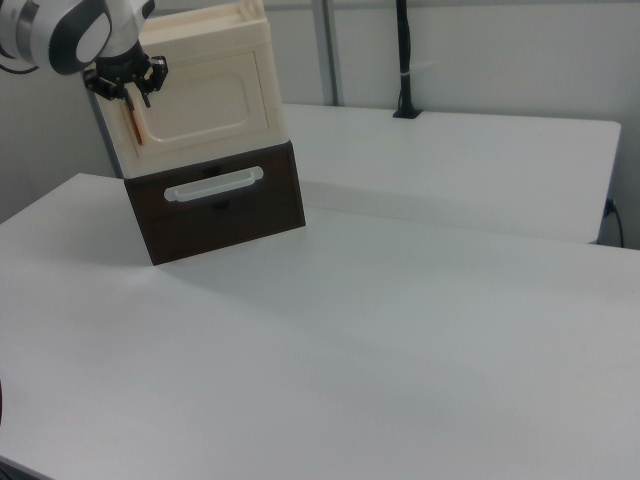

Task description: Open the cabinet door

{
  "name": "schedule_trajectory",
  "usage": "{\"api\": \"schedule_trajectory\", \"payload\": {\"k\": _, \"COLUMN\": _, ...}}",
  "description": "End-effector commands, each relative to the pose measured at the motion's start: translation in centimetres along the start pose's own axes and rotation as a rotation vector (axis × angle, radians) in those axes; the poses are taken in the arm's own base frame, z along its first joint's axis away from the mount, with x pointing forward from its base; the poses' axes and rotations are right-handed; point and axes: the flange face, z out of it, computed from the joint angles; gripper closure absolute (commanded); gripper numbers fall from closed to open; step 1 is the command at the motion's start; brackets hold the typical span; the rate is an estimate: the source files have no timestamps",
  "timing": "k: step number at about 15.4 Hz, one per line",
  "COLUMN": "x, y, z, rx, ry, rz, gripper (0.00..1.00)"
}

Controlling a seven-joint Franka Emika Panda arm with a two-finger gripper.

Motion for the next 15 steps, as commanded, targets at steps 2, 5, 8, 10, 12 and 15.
{"api": "schedule_trajectory", "payload": {"k": 2, "x": 1.5, "y": -0.9, "z": 0.7, "rx": 0.007, "ry": 0.030, "rz": -0.025, "gripper": 0.72}}
{"api": "schedule_trajectory", "payload": {"k": 5, "x": 2.3, "y": -1.1, "z": 1.3, "rx": 0.006, "ry": 0.047, "rz": -0.013, "gripper": 0.72}}
{"api": "schedule_trajectory", "payload": {"k": 8, "x": 2.7, "y": -1.5, "z": 2.4, "rx": -0.003, "ry": 0.058, "rz": -0.011, "gripper": 0.72}}
{"api": "schedule_trajectory", "payload": {"k": 10, "x": 2.9, "y": -1.7, "z": 2.6, "rx": -0.007, "ry": 0.065, "rz": -0.017, "gripper": 0.72}}
{"api": "schedule_trajectory", "payload": {"k": 12, "x": 2.9, "y": -1.7, "z": 2.5, "rx": -0.011, "ry": 0.071, "rz": -0.017, "gripper": 0.72}}
{"api": "schedule_trajectory", "payload": {"k": 15, "x": 3.0, "y": -1.9, "z": 3.1, "rx": -0.005, "ry": 0.064, "rz": -0.020, "gripper": 0.72}}
